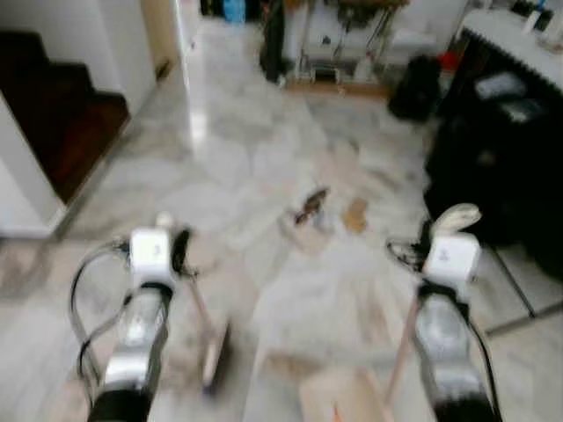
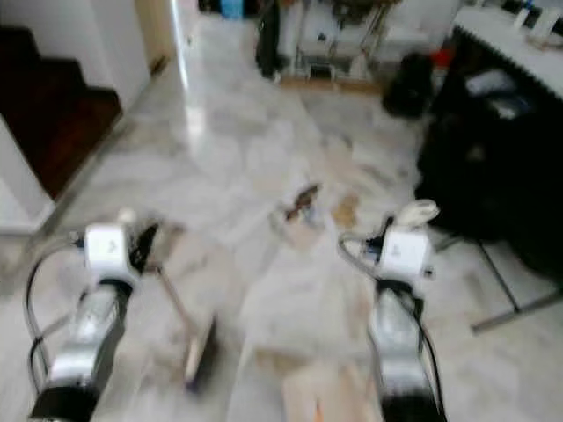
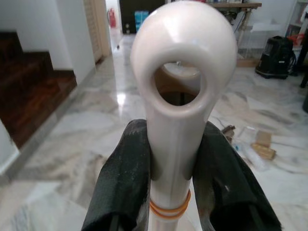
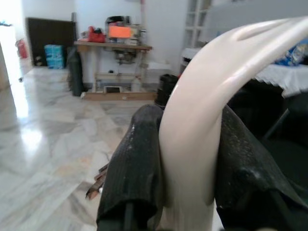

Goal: Sweep floor

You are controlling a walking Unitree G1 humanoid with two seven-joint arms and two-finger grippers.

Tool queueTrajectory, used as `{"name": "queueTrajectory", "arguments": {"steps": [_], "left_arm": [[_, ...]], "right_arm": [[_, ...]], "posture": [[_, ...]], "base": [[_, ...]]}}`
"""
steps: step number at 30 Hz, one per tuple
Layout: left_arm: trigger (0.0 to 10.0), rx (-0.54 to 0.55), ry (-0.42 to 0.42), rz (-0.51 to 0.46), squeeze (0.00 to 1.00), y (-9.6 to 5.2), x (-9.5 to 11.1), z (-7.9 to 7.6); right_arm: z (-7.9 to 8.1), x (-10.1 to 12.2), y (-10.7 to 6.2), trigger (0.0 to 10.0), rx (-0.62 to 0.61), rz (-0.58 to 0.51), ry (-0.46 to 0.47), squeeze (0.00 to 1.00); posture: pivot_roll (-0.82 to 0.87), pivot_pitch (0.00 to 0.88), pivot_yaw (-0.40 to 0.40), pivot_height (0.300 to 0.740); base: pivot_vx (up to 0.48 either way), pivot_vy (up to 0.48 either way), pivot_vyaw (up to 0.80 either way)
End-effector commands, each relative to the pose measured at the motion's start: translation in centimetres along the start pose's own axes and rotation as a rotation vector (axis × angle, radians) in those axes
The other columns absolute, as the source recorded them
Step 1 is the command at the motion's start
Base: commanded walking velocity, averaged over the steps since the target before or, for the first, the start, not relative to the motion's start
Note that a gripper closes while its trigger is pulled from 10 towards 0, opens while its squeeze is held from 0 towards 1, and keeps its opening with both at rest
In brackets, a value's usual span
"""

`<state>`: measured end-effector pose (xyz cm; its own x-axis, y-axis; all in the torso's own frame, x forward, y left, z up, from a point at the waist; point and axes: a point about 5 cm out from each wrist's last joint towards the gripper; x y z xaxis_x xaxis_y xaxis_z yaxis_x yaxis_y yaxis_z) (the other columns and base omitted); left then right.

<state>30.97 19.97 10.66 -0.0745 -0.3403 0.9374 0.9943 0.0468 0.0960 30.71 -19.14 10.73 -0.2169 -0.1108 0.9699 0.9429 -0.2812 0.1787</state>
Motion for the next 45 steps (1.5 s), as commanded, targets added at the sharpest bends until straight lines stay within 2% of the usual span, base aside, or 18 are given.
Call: {"name": "queueTrajectory", "arguments": {"steps": [1, 15, 45], "left_arm": [[10.0, -0.008, 0.01, -0.05, 0.0, 0.4, 1.1, -0.4], [10.0, -0.037, -0.01, -0.057, 0.0, 0.4, 1.2, -1.6], [10.0, -0.024, -0.005, -0.056, 0.0, 0.5, 1.3, -1.2]], "right_arm": [[-0.9, 0.7, 0.3, 10.0, -0.028, -0.03, -0.004, 0.0], [-0.9, 0.8, 0.4, 10.0, -0.033, -0.038, 0.01, 0.0], [-0.5, 1.1, 0.7, 10.0, -0.016, -0.052, 0.019, 0.0]], "posture": [[-0.03, 0.0, -0.019, 0.74], [-0.04, 0.0, -0.016, 0.74], [-0.04, 0.0, -0.013, 0.74]], "base": [[0.341, 0.0, 0.0], [0.343, 0.0, 0.0], [0.344, 0.0, 0.0]]}}
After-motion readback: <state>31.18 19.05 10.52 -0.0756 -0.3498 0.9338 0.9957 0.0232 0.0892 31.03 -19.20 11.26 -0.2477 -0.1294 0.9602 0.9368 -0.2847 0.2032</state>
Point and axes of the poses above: a point about 5 cm out from each wrist's last joint towards the gripper, its own y axis pointing out of the wrist towards the gripper, its own x axis along the axis of the wrist's last joint, z = x × y, and after that the axes turned 15 degrees about y, right-handed
